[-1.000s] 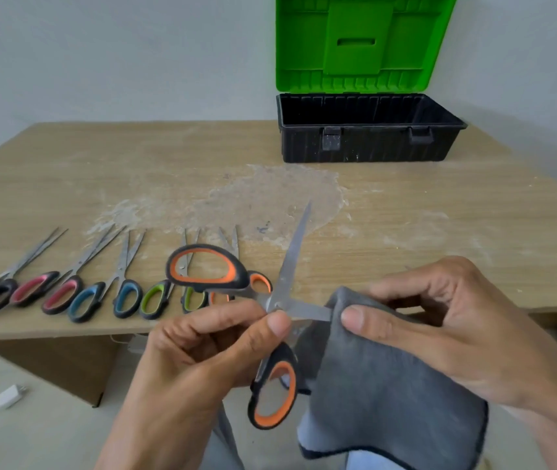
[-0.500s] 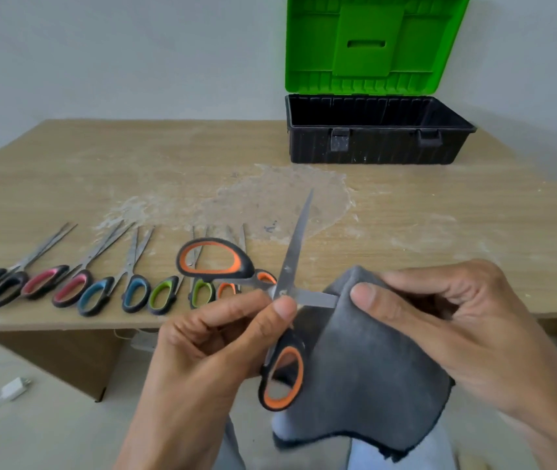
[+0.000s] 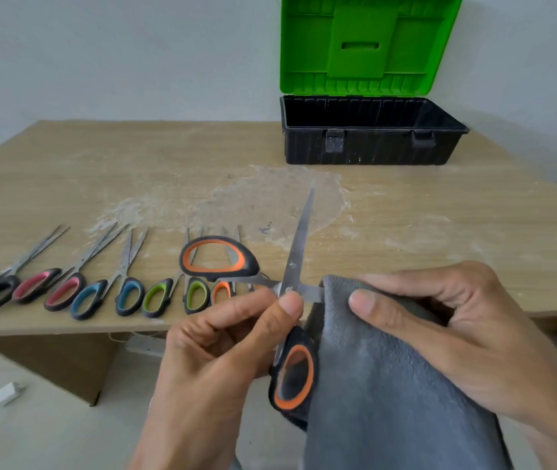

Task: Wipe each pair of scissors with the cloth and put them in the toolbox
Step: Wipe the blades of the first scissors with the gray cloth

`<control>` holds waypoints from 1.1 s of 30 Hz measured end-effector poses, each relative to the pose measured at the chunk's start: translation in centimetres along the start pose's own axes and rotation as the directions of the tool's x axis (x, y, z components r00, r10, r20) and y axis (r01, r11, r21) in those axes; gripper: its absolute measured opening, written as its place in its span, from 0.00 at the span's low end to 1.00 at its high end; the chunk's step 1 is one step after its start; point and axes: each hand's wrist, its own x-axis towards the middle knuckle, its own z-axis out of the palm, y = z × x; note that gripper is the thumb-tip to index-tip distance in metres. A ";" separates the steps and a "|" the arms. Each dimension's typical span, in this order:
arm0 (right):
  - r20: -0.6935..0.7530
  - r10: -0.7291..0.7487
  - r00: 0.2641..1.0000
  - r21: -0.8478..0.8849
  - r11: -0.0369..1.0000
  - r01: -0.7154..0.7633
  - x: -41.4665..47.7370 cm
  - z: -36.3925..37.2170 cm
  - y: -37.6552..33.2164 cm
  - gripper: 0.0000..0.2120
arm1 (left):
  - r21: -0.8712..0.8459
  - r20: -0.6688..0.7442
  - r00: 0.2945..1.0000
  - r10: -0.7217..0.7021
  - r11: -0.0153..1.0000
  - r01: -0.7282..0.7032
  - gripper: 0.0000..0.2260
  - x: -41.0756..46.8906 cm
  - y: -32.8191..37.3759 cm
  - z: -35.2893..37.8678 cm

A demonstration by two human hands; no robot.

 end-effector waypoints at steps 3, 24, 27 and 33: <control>-0.057 -0.003 0.998 -0.013 1.000 0.003 0.3 -0.2 -0.3 0.07 | 0.017 0.008 0.999 0.042 0.999 -0.043 0.08 0.1 0.1 0.2; 0.139 0.189 0.972 -0.157 0.973 -0.167 0.1 -1.2 -0.2 0.33 | 0.031 -0.003 1.000 0.031 0.999 -0.031 0.09 -0.2 0.0 -0.1; 0.133 0.218 0.967 -0.135 0.970 -0.200 0.0 -1.4 -0.4 0.29 | 0.099 0.058 0.996 0.061 0.993 -0.066 0.10 -0.2 0.2 -0.3; 0.141 0.232 0.963 -0.114 0.969 -0.217 0.4 -0.6 -0.3 0.32 | 0.048 0.022 0.999 0.044 0.998 -0.045 0.05 -0.3 0.2 0.0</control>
